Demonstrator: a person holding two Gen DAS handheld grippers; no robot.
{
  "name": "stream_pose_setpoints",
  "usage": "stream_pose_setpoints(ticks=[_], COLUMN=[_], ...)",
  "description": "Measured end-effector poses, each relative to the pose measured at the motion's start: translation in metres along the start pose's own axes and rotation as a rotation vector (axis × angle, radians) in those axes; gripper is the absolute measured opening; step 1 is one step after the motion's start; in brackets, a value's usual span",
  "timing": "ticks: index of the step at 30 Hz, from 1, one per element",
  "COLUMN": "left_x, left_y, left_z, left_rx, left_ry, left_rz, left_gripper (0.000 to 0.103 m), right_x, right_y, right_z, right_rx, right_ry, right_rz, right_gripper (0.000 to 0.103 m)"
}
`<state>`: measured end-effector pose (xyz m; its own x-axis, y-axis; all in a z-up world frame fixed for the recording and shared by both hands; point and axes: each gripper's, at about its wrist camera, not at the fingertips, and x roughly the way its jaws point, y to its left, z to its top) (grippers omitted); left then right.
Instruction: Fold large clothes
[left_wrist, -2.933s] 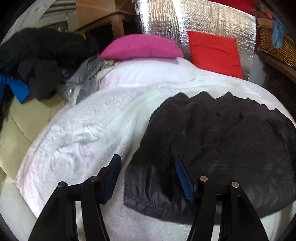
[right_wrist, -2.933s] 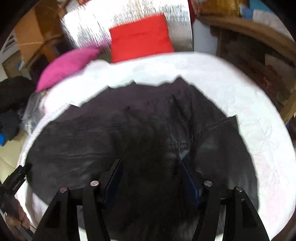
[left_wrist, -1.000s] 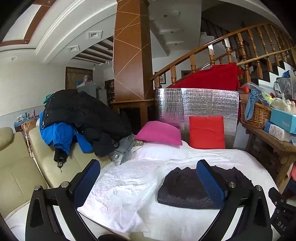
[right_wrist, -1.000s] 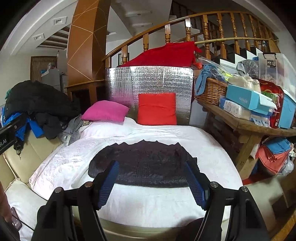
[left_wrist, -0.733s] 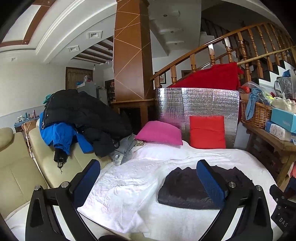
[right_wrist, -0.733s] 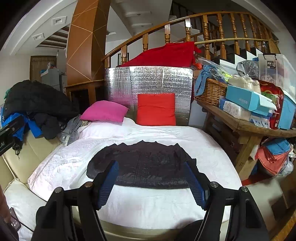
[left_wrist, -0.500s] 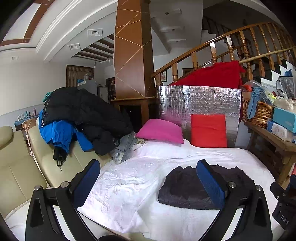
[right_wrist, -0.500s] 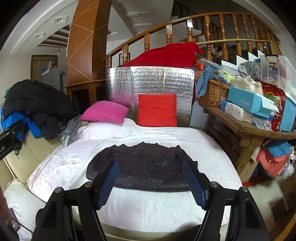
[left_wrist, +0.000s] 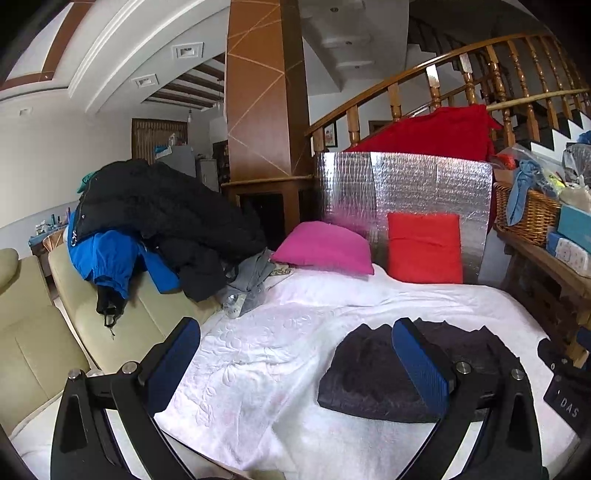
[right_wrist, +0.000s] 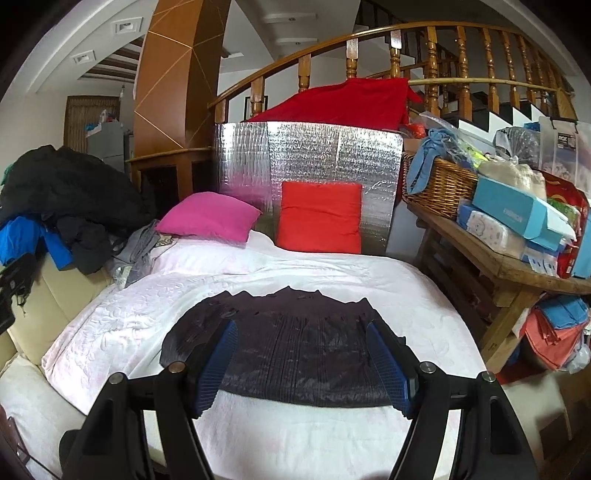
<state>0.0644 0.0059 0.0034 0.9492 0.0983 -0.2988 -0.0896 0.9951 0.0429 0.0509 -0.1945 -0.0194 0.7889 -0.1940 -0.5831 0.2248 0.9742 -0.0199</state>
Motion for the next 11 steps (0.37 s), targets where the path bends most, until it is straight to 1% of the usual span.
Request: stream_pose_setpoints(ticks=[5, 8, 11], left_x=[0.029, 0.045, 0.076], left_y=[-0.001, -0.002, -0.002], left_z=[0.004, 0.006, 0.007], left_rx=[-0.013, -0.024, -0.042], left_ry=[0.021, 0.023, 0.042], left_rz=[-0.002, -0.028, -0.083], left_gripper=[0.103, 0.103, 0.103], right_x=[0.029, 0.046, 0.076], right_y=[0.004, 0.004, -0.015], right_z=[0.012, 0.016, 0.019], right_rx=[-0.011, -0.009, 0.022], right_ry=[0.012, 0.013, 0.014], right_rz=[0.005, 0.006, -0.02], right_gripper=[0.076, 0.076, 0.076])
